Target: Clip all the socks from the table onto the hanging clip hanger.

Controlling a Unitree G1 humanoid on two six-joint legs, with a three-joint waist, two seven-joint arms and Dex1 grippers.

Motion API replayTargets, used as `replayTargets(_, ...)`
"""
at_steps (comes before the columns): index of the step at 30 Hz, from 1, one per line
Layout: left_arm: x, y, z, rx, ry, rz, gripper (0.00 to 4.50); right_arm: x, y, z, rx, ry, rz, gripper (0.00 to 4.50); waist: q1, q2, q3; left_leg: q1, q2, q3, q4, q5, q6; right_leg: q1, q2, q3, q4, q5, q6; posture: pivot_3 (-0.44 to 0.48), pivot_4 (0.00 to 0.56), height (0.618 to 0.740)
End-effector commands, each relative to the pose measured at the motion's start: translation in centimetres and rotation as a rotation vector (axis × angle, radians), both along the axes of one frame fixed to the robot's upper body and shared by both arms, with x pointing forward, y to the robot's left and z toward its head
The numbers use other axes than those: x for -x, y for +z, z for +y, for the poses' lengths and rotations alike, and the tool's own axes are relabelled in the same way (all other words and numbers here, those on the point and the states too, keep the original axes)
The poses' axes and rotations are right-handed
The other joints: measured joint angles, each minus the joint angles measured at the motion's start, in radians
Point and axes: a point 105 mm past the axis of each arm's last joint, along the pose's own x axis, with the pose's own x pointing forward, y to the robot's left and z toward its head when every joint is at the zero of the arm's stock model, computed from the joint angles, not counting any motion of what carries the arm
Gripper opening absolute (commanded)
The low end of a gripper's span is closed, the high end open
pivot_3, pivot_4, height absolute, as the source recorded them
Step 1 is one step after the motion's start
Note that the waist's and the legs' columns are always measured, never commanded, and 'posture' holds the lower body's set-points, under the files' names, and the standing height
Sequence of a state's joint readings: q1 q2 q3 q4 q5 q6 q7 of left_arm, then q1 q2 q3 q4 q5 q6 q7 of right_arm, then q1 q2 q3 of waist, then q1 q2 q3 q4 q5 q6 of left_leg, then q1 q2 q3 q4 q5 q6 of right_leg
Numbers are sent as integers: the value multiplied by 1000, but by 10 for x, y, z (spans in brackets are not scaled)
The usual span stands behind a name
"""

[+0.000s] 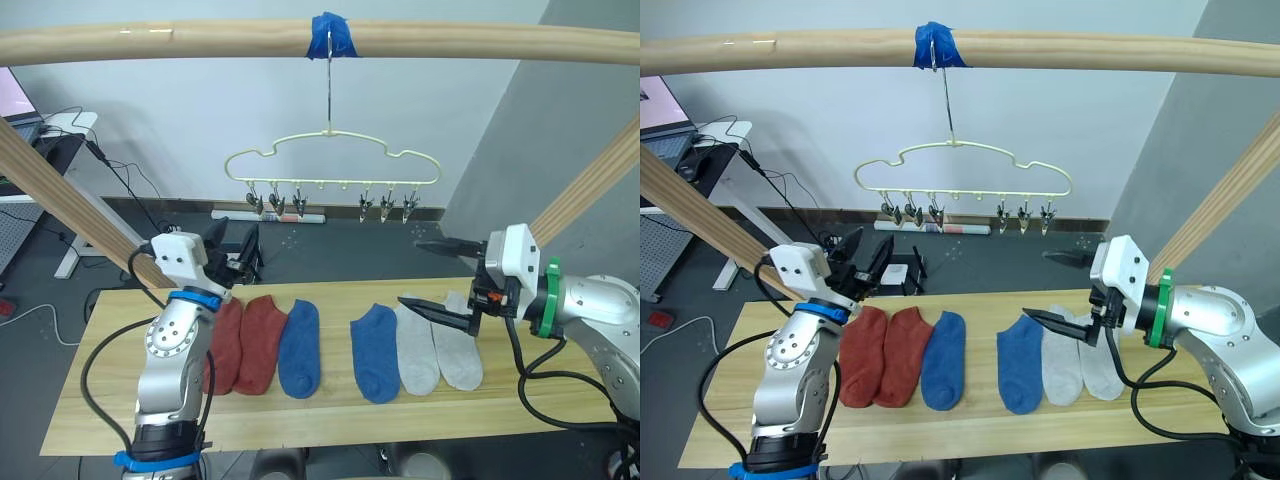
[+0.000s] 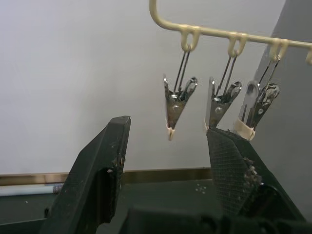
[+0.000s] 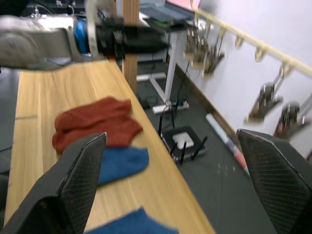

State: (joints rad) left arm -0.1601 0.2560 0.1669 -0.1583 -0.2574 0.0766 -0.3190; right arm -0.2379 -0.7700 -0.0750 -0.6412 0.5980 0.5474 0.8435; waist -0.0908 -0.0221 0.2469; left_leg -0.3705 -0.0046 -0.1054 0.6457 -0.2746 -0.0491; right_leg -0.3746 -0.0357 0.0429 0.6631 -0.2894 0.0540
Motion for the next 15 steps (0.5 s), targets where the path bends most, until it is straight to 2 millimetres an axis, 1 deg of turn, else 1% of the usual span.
replayTargets(1,0,12,1,-1,2,-56,2721,6,10,7,-14,29,-26,4500,0,0,1,-1,0,0,0,0,0,-1,0,0,0,0,0,-230,267,740)
replayTargets(5,-4,15,-1,-5,7,-74,2721,7,13,10,-15,31,-25,4500,-4,-1,3,-12,0,0,1,0,0,-11,0,0,1,0,0,-248,278,740)
replayTargets(10,-9,21,-2,31,15,-87,2721,8,16,13,-22,29,-19,4500,-8,-3,11,-12,0,0,1,0,0,-12,-1,0,1,1,0,-256,284,740)
replayTargets(12,-10,26,-5,27,-2,-103,2721,9,18,14,-24,35,-20,4500,-8,-3,14,-12,0,0,1,0,0,-12,-1,0,1,1,0,-257,285,740)
replayTargets(15,-15,31,-2,39,12,-110,2721,9,21,17,-32,47,-23,4500,-9,-3,17,-13,0,0,1,0,0,-13,-1,0,1,1,0,-260,286,740)
